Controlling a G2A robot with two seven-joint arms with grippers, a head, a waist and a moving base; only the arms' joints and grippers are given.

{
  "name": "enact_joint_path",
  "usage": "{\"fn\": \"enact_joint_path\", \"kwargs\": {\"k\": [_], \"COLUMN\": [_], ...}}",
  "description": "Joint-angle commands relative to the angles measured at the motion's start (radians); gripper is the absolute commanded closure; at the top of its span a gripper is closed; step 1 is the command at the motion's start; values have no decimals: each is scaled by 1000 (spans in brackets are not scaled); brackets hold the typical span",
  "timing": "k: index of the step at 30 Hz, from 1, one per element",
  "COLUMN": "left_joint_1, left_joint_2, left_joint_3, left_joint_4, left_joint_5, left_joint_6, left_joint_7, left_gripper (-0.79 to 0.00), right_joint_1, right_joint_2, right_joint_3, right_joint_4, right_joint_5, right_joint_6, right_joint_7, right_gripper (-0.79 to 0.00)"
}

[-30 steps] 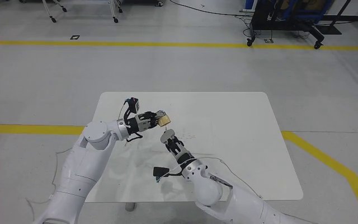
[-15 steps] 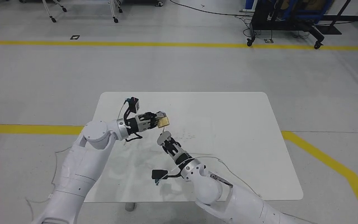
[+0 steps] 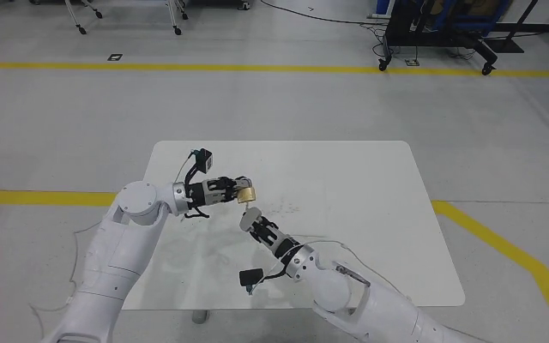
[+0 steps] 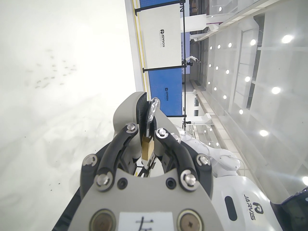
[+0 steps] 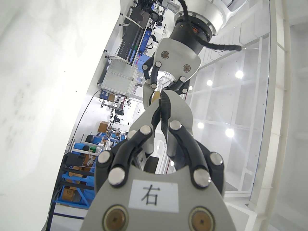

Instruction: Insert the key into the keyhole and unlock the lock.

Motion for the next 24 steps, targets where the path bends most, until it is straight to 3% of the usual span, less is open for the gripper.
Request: {"fn": "enact_joint_path", "kwargs": {"k": [1,10,24], "left_joint_1": [0,0,-6], "left_joint_2": [1,2,4], "left_joint_3": [1,6,24], "left_joint_4": [0,-1,0], "left_joint_5": [0,-14,-15], "left_joint_6": [0,-1,-11], "left_joint_7": [3,14,12], "left_gripper": [0,0,0], "right_joint_1": [-6,-23,-20], "right_joint_2": [9,26,16], "right_joint_3": [7,23,31], "right_joint_4": [-8,-18,-11], "right_joint_5": [0,0,1], "right_joint_6": [-4,14,-1], "right_joint_7": [-14,-72,-74], "right_gripper": [0,0,0]}}
